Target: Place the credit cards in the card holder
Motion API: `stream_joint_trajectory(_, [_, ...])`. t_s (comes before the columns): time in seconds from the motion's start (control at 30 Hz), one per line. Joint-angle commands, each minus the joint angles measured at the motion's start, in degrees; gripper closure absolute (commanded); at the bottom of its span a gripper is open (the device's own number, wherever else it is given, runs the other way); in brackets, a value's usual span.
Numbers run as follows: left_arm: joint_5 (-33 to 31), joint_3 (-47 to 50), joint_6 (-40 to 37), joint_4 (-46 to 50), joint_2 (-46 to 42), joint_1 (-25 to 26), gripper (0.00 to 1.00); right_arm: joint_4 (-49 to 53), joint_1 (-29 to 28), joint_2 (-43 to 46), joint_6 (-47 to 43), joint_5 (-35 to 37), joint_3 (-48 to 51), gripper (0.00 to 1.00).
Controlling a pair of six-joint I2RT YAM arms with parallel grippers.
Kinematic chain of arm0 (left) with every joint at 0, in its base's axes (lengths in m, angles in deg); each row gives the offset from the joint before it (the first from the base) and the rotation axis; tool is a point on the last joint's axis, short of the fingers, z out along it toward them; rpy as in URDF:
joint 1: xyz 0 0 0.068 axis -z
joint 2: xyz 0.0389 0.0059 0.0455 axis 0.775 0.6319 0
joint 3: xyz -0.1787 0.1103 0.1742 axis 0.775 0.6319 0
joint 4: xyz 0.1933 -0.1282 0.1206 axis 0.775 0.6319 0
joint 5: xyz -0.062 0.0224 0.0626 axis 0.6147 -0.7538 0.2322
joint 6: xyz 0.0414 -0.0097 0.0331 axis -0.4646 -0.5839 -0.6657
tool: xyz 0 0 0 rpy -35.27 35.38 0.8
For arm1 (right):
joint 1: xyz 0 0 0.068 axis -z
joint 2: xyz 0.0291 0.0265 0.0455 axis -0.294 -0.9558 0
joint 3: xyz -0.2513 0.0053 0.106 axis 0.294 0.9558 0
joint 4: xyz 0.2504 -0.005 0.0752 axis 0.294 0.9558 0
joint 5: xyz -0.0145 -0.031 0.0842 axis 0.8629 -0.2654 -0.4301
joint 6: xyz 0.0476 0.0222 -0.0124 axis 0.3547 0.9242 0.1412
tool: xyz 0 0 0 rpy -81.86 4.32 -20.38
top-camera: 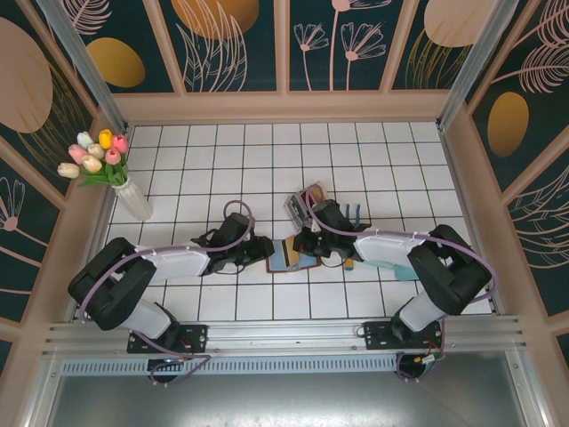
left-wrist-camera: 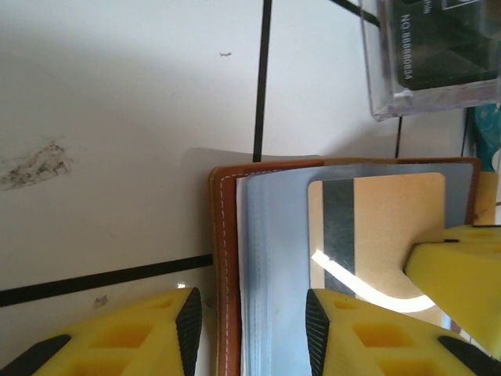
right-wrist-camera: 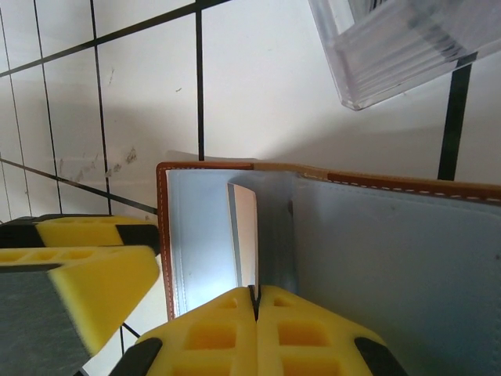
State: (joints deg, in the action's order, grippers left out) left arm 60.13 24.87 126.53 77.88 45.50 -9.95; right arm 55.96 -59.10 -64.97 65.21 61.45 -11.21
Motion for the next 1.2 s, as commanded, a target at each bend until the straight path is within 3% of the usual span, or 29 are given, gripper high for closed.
stream_joint_trajectory(0.0, [0.1,-2.7,-1.8,2.5,2.6,0.1,0.64,0.5,0.1,1.9,0.4,0.6,1.5,1.0])
stream_joint_trajectory(0.27, [-1.5,-4.5,-3.5,7.1,5.8,0.1,0.78,2.5,4.0,9.2,-0.5,0.3,3.2,1.0])
stream_joint_trajectory(0.5, [-1.1,-4.6,-3.6,6.8,5.9,0.0,0.79,-1.1,5.3,7.3,-0.7,-4.3,5.0,1.0])
stream_joint_trajectory(0.83, [-0.6,-4.3,-3.2,6.0,6.0,0.0,0.79,-5.4,3.5,-0.1,-0.3,-3.8,5.9,1.0])
stream_joint_trajectory(0.97, [-0.3,-4.0,-3.0,5.7,6.0,0.0,0.8,-11.1,3.1,-1.3,2.0,-5.7,8.0,1.0])
stream_joint_trajectory(1.17, [-0.8,-3.5,-2.4,5.6,5.6,0.0,0.81,-11.5,2.1,-1.7,3.4,-5.3,8.1,1.0])
